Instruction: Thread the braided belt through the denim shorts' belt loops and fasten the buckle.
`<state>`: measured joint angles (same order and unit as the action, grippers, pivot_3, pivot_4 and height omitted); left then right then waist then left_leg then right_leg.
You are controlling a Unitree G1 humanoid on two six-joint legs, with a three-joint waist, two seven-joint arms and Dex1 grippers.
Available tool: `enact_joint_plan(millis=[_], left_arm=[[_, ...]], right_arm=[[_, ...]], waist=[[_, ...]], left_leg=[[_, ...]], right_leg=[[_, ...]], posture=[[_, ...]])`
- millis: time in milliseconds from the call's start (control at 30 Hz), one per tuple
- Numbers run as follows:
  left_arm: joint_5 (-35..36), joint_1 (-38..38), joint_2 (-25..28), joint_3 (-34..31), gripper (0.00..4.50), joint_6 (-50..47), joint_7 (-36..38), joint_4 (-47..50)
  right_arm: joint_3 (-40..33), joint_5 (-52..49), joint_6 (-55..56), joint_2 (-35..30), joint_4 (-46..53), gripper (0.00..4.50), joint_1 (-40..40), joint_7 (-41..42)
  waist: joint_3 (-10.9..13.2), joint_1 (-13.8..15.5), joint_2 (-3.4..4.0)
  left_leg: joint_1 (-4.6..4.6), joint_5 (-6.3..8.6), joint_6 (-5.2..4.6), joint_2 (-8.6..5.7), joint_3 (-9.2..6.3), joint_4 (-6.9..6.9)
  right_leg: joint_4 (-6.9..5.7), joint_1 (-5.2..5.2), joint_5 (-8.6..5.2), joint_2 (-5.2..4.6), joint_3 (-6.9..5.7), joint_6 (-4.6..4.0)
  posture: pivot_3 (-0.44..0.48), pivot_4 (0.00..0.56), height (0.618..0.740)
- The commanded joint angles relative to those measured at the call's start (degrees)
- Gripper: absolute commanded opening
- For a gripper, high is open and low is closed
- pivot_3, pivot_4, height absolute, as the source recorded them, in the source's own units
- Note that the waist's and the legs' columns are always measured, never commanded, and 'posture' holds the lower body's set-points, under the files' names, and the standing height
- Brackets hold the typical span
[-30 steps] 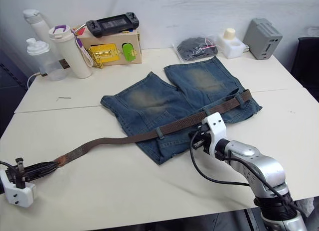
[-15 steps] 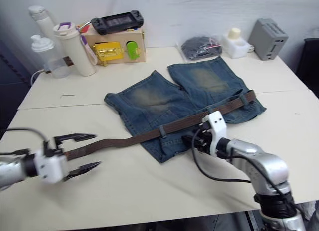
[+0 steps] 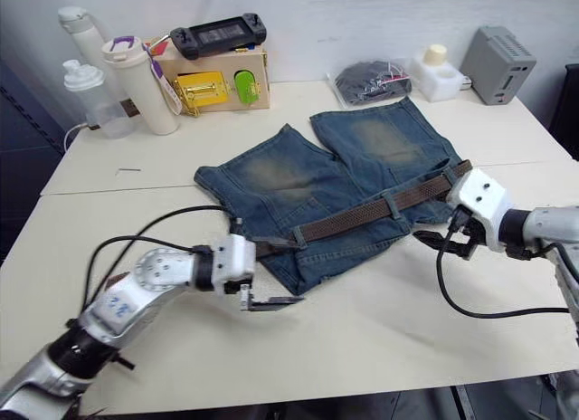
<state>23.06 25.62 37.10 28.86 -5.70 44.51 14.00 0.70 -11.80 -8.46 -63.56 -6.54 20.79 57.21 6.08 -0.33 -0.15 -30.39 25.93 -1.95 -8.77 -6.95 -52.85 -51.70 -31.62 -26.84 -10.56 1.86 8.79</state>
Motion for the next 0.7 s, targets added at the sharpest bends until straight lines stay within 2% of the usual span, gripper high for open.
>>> enact_joint_plan(millis=[33,167,200,300,400,500,567,700], left_arm=[[-6.6,2.1,-2.8,2.1,4.50,1.4,2.2,-4.1],[-18.7,5.6,-8.3,5.4,4.50,5.3,-1.7,-13.2],[-20.2,6.0,-8.7,5.6,4.24,5.6,-2.2,-14.4],[-24.1,6.1,-9.2,4.4,3.46,7.2,-2.8,-17.8],[-28.1,5.8,-7.5,3.2,2.35,9.8,-3.5,-20.8],[-29.9,4.9,-5.3,1.3,0.97,11.6,-3.9,-22.3],[-31.2,3.3,-0.9,-1.2,0.09,14.0,-4.2,-24.2],[-31.3,0.4,5.6,-5.6,0.03,17.2,-4.9,-28.6]], right_arm=[[4.1,10.3,16.6,-1.5,-9.5,4.43,4.3,1.0],[11.5,26.3,28.2,-0.1,-23.0,4.43,11.5,-9.4],[12.1,27.4,28.8,0.6,-24.2,4.48,12.2,-10.5],[13.6,30.3,32.2,3.0,-29.3,3.77,14.8,-12.9],[14.8,32.7,33.2,4.3,-32.9,2.57,15.9,-13.7],[14.7,32.6,33.8,5.2,-34.0,1.04,16.4,-13.1],[14.1,31.6,33.6,5.9,-32.9,0.07,16.3,-12.3],[12.7,28.6,32.5,7.6,-28.7,0.02,15.3,-10.4]], waist=[[0.0,-0.4,0.01],[0.0,-0.4,0.03],[0.0,-0.4,0.01],[-0.2,0.2,-0.40],[-0.4,0.2,-0.74],[-0.5,0.2,-0.87],[-0.5,0.0,-0.81],[-0.7,-1.1,-0.59]], left_leg=[[-0.02,0.00,0.00,0.02,0.01,0.01],[-0.01,0.01,0.01,0.10,0.18,0.00],[-0.02,0.01,0.01,0.11,0.22,-0.02],[-0.03,0.01,0.01,0.09,0.13,-0.24],[0.04,0.01,0.01,0.09,0.15,-0.28],[0.06,0.01,0.02,0.10,0.14,-0.33],[0.08,0.01,0.02,0.09,0.14,-0.33],[0.23,0.10,0.18,0.24,0.14,-0.20]], right_leg=[[-0.02,-0.03,0.00,0.00,0.01,0.00],[-0.05,-0.08,0.00,-0.01,-0.01,0.00],[-0.05,-0.08,0.00,-0.02,-0.03,0.00],[-0.17,-0.04,0.00,0.00,0.00,0.00],[-0.25,-0.01,0.00,0.02,0.02,0.00],[-0.29,0.00,0.00,0.04,0.03,0.00],[-0.37,-0.01,0.00,0.05,0.05,0.00],[-0.51,-0.08,0.00,0.11,0.01,0.00]], posture=[[0.000,0.150,0.645],[0.000,0.150,0.645],[0.000,0.150,0.645],[0.000,0.150,0.645],[0.000,0.150,0.645],[0.000,0.150,0.645],[0.000,0.150,0.645],[0.000,0.150,0.645]])
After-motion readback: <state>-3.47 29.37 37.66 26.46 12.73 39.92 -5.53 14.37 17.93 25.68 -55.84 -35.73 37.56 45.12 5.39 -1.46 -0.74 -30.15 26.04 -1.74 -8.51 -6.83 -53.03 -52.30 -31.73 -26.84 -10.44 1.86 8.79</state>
